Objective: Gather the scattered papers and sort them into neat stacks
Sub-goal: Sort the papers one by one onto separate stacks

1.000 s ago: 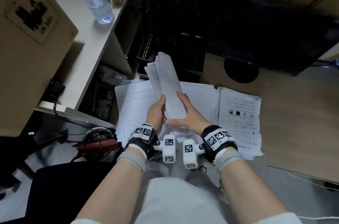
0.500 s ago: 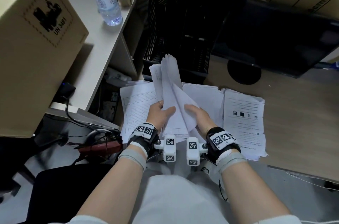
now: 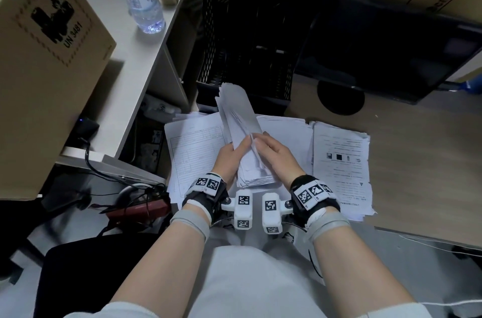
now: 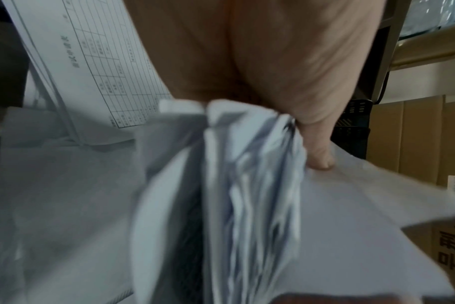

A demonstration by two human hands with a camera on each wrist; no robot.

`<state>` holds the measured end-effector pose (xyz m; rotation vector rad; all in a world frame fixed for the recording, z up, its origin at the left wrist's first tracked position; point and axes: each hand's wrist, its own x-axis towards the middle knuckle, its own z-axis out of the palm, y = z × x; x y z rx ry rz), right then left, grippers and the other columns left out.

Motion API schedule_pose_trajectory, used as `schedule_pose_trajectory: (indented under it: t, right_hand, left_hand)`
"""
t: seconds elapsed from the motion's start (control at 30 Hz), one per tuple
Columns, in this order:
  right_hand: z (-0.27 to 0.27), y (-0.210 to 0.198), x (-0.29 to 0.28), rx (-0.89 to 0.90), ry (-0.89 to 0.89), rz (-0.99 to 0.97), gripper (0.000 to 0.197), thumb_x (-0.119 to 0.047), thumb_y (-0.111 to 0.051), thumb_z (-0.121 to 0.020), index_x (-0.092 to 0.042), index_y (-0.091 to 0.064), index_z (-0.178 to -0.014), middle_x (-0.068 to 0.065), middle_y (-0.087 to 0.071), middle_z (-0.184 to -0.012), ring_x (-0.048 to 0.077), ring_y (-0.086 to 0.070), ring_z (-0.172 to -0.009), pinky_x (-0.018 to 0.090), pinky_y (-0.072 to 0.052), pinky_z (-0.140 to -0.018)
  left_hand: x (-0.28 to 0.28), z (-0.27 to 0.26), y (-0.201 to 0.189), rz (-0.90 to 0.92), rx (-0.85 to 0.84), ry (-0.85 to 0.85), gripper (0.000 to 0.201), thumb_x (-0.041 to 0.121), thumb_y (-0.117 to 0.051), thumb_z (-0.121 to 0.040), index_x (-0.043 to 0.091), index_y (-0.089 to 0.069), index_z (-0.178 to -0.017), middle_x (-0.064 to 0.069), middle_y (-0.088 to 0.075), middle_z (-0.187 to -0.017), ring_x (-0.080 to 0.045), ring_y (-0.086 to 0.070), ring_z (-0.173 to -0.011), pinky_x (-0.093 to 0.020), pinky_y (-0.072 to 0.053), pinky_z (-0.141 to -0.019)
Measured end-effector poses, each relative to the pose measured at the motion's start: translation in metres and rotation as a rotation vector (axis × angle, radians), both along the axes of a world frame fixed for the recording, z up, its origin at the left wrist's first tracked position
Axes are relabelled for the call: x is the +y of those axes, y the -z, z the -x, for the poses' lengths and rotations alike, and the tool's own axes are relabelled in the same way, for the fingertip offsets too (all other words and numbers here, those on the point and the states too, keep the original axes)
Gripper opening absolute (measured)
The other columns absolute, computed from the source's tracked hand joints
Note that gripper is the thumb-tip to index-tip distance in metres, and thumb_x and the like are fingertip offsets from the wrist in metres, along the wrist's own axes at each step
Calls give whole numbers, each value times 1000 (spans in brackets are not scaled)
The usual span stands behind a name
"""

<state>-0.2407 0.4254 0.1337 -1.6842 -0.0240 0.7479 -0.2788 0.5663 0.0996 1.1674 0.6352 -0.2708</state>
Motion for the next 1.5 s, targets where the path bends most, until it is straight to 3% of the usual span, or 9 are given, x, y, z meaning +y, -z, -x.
schedule_pose_trajectory:
  t: [0.13, 0.33, 0.5, 0.67, 0.77, 0.9, 1.03, 1.2, 1.5]
  right_hand:
    - [4, 0, -1, 6, -18, -32, 55, -55, -64, -87, -31, -55, -135, -12, -54, -139, 3, -49, -129, 28, -36, -111]
    - [8, -3, -2, 104, -113, -43, 66, -51, -66, -88, -31, -42, -145, -17, -40, -148, -4, -35, -133, 25, -27, -109]
    - [9, -14, 2, 231, 12, -76, 35, -31, -47, -100, -21, -59, -131, -7, -65, -124, 4, -61, -107, 21, -44, -91]
    - [9, -1, -6, 181, -11, -10, 35, -38, -55, -96, -30, -64, -128, -8, -59, -135, 8, -51, -127, 35, -37, -110]
    - [16, 12, -6, 146, -25, 63, 60, -55, -68, -84, -29, -54, -137, -10, -50, -142, 6, -43, -132, 40, -33, -114]
    - [21, 32, -5, 182, 107, 89, 79, -55, -78, -73, -20, -43, -134, -5, -50, -135, 9, -48, -126, 33, -39, -108]
    - [23, 59, -25, 116, 390, 262, 42, -41, -69, -79, -22, -55, -113, -3, -65, -114, 12, -62, -104, 31, -49, -90]
    - [24, 60, -42, 239, 389, 205, 72, -68, -57, -83, -23, -46, -139, -11, -49, -129, 11, -48, -119, 35, -37, -103]
    - [26, 95, -75, 232, 474, 705, 48, -31, -45, -102, -12, -44, -146, 8, -46, -150, 31, -46, -134, 38, -36, -109]
  left_hand:
    - [1, 3, -1, -3, -11, -37, 35, 34, -66, -97, 3, -69, -113, -17, -76, -106, -33, -73, -100, -39, -60, -84]
    - [5, 5, 8, -89, 7, -16, 59, 56, -79, -77, 5, -70, -104, -12, -77, -96, -30, -74, -95, -43, -59, -87]
    - [2, 6, 0, -79, 1, 8, 31, 33, -69, -94, 4, -72, -105, -4, -77, -85, -17, -74, -78, -22, -56, -68]
    - [-1, 6, 9, -245, 54, 60, 13, 8, -60, -93, 3, -71, -95, -13, -72, -84, -23, -65, -76, -28, -52, -69]
    - [-4, 12, 13, -366, 84, 80, 21, 15, -58, -98, 0, -69, -90, -7, -65, -66, -13, -58, -52, -19, -45, -48]
    - [-5, 16, 30, -493, 102, 143, 37, 33, -60, -81, -3, -67, -77, -20, -70, -77, -30, -65, -74, -45, -54, -67]
    - [-5, 19, 36, -519, 153, 187, 41, 43, -66, -76, 2, -71, -84, -15, -71, -81, -24, -63, -73, -38, -53, -71]
    - [-8, 23, 45, -606, 162, 222, 36, 30, -68, -94, -5, -68, -86, -11, -64, -77, -21, -56, -69, -30, -43, -60]
    - [-1, 27, 43, -476, 244, -17, 31, 43, -68, -75, 12, -71, -81, -5, -69, -76, -22, -61, -70, -34, -49, -69]
